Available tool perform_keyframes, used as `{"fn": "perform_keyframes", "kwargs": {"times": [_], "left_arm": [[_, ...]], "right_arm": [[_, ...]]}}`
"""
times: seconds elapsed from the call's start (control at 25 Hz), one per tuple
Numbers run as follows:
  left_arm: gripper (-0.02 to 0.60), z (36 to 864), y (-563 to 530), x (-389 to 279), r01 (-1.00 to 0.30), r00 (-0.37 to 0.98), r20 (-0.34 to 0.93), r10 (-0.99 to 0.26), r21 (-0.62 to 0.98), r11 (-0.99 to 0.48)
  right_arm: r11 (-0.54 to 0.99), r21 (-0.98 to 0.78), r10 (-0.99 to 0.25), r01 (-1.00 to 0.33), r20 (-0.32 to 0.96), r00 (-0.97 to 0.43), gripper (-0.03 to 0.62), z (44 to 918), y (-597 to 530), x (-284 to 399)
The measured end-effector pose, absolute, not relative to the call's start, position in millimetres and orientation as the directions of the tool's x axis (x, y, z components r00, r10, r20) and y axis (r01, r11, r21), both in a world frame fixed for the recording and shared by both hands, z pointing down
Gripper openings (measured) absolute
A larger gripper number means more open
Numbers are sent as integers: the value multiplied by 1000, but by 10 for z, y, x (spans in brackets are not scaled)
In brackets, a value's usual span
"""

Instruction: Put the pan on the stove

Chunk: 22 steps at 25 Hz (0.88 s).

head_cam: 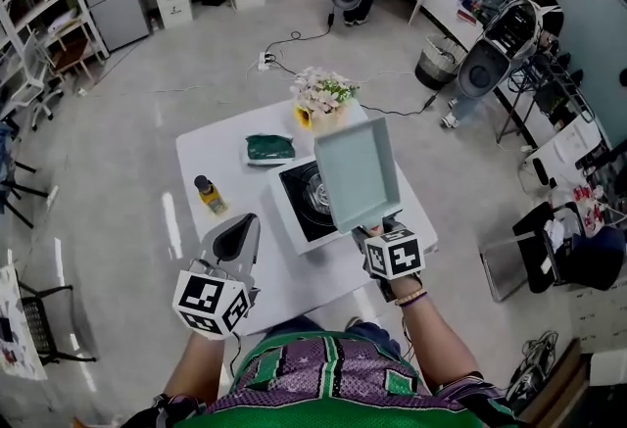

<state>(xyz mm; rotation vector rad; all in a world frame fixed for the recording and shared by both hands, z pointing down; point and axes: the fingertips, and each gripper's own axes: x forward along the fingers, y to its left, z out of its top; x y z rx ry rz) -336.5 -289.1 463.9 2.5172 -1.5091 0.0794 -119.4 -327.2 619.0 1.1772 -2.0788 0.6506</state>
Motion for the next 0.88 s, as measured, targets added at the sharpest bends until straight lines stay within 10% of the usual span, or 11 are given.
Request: {"fn": "perform_keyframes", "kwargs": {"times": [0.88], "left_arm": [[18, 4867, -2819, -3586, -863, 499, 177, -848, 191, -468]], "right_arm": [[476, -84, -354, -875, 893, -279, 146, 7063, -3339, -1259]]}}
